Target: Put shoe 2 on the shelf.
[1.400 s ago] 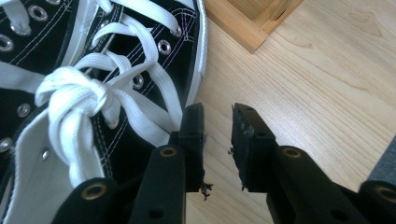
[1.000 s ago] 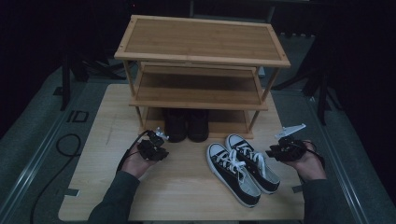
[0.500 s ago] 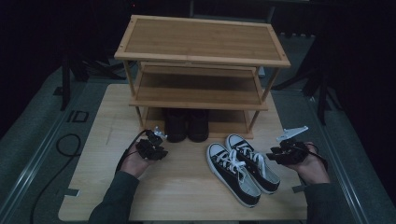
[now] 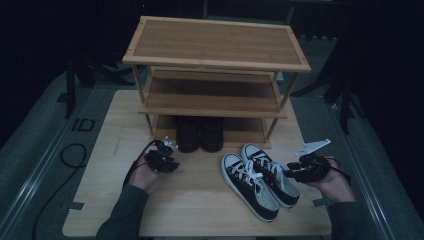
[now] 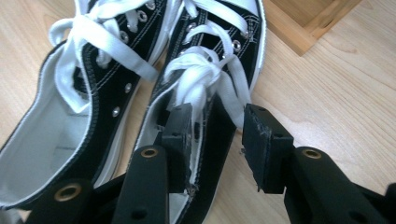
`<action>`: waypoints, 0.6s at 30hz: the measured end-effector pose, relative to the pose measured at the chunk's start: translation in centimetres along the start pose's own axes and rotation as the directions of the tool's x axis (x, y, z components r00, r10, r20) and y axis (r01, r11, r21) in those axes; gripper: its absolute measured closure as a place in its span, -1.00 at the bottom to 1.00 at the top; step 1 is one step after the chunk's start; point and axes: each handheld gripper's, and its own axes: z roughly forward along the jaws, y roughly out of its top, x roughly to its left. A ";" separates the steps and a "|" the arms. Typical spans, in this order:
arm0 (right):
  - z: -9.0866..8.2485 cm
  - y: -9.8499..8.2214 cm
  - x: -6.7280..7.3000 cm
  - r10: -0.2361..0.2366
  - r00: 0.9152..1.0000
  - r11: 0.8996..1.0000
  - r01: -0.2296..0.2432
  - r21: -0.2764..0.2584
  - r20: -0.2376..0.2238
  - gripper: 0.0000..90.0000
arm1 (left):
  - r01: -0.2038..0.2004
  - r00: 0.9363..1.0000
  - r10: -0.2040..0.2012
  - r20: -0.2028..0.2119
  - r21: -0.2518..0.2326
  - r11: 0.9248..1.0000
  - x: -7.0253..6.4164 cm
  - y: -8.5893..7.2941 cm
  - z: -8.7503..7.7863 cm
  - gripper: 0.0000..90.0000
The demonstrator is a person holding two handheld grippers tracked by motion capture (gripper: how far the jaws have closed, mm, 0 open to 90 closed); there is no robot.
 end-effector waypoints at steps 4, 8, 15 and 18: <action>-0.3 -0.1 0.3 0.002 1.000 1.000 -0.002 -0.001 -0.009 0.38 | -0.006 1.000 0.006 0.005 0.000 1.000 0.0 -0.1 0.0 0.49; -0.3 -0.2 0.6 0.003 1.000 1.000 -0.003 0.004 -0.028 0.38 | -0.004 1.000 0.004 0.003 0.000 1.000 -0.1 -0.2 0.1 0.48; -0.2 -0.3 1.2 -0.009 0.999 1.000 0.009 0.007 -0.035 0.38 | 0.011 1.000 -0.011 0.002 -0.003 1.000 0.4 -0.6 0.1 0.47; -0.2 -0.2 1.7 -0.019 0.999 1.000 0.019 0.006 -0.042 0.37 | 0.020 1.000 -0.020 0.001 -0.009 1.000 0.6 -0.8 -0.2 0.47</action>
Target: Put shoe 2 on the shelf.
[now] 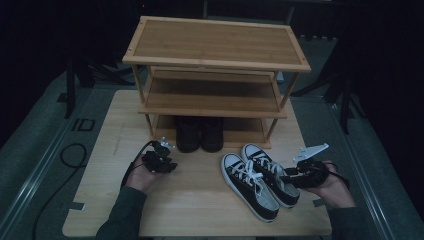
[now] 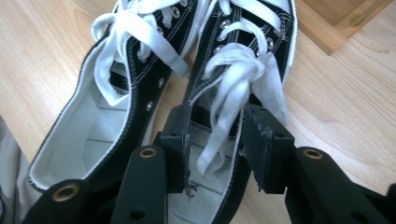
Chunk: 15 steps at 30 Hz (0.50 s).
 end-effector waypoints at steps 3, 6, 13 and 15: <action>0.0 0.1 0.2 -0.001 1.000 1.000 0.001 -0.001 -0.003 0.37 | 0.003 1.000 -0.003 -0.001 -0.002 1.000 0.0 0.0 0.0 0.47; 0.0 0.2 0.6 -0.005 1.000 1.000 0.005 -0.004 -0.010 0.37 | 0.003 1.000 -0.003 0.002 -0.003 1.000 -0.1 0.0 0.0 0.46; 0.3 0.3 1.2 -0.015 1.000 1.000 0.015 -0.004 -0.019 0.36 | -0.001 1.000 0.001 0.003 -0.001 1.000 -0.3 0.0 -0.1 0.45; 0.5 0.5 1.3 -0.022 1.000 1.000 0.022 -0.002 -0.022 0.35 | -0.006 1.000 0.006 0.003 -0.001 1.000 -0.3 0.0 -0.1 0.44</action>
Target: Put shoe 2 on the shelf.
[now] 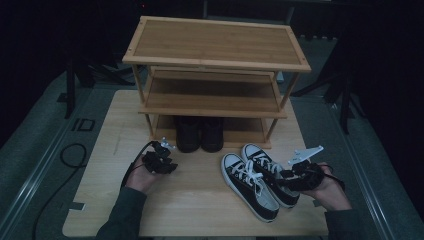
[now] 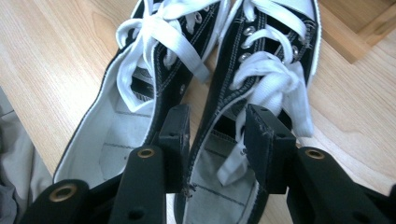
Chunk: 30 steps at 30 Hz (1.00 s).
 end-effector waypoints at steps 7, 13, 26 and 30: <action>1.0 0.4 0.3 0.021 1.000 1.000 -0.021 0.021 0.008 0.25 | 0.005 1.000 -0.005 0.004 -0.005 1.000 -0.1 -0.1 0.0 0.43; 1.8 0.6 0.9 0.024 1.000 0.999 -0.024 0.033 -0.006 0.07 | 0.001 1.000 -0.001 0.007 -0.004 1.000 -0.2 0.0 -0.1 0.42; 3.5 1.7 2.2 0.046 0.998 0.994 -0.049 0.098 0.036 -0.14 | -0.003 1.000 0.003 0.011 0.005 1.000 -0.4 0.0 0.2 0.41; 4.1 1.9 2.2 0.046 0.997 0.992 -0.052 0.111 0.059 -0.04 | -0.005 1.000 0.005 0.015 0.003 1.000 -0.4 0.0 0.2 0.41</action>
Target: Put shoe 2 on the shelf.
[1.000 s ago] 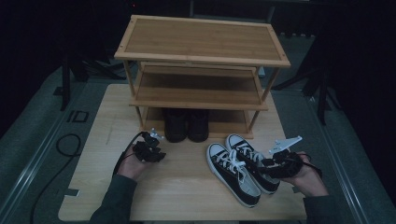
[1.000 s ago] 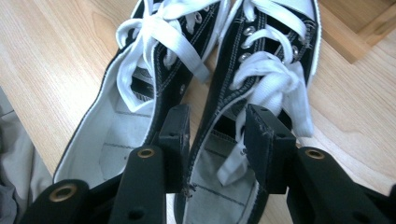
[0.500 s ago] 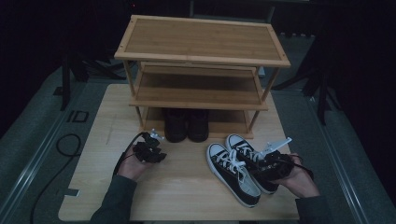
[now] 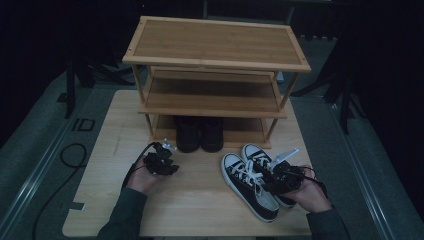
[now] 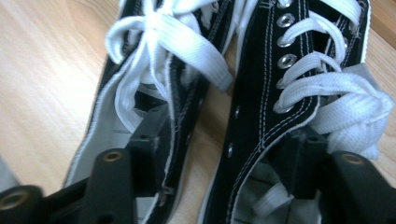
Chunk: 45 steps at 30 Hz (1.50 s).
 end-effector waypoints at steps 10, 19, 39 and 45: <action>1.1 0.5 0.4 0.004 0.999 1.000 -0.005 0.024 0.041 0.03 | -0.002 1.000 0.002 -0.001 0.003 1.000 -0.1 0.0 0.1 0.41; 2.0 0.8 1.0 -0.007 0.999 0.999 0.005 0.034 0.053 0.34 | -0.003 1.000 0.003 0.001 0.002 1.000 -0.1 0.0 0.1 0.41; 2.2 1.0 0.3 -0.078 0.997 0.995 0.076 0.062 0.024 0.76 | -0.006 1.000 0.006 0.005 0.001 1.000 -0.1 0.0 0.1 0.41; 2.1 0.9 -0.4 -0.100 0.995 0.993 0.100 0.063 -0.005 0.83 | -0.006 1.000 0.006 0.005 0.004 1.000 -0.1 0.0 0.1 0.41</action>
